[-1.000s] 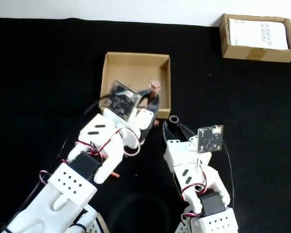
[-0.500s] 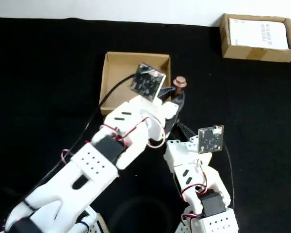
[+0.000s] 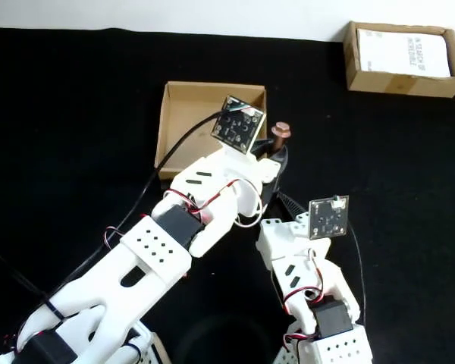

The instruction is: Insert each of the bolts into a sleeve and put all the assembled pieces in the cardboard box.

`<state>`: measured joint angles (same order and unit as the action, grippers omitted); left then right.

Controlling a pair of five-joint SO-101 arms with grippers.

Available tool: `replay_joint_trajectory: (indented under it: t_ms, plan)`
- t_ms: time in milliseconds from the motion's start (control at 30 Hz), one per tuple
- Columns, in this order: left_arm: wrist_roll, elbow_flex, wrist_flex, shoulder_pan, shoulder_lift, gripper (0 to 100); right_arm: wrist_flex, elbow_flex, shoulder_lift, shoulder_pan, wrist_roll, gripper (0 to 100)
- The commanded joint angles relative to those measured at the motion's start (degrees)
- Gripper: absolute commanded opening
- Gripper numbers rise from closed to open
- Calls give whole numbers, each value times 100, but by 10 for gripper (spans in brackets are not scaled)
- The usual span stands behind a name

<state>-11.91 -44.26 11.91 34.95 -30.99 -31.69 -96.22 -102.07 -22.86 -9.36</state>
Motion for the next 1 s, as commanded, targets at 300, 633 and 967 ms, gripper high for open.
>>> replay_joint_trajectory:
  t_ms: [300,633,967]
  plan:
    - [-35,523,-97,180,4,8,4,-743,-163,-13,62,7]
    - [-35,620,457,224,-4,8,4,-743,-163,-13,62,7]
    - [-35,470,440,286,31,8,4,-743,-163,-13,62,7]
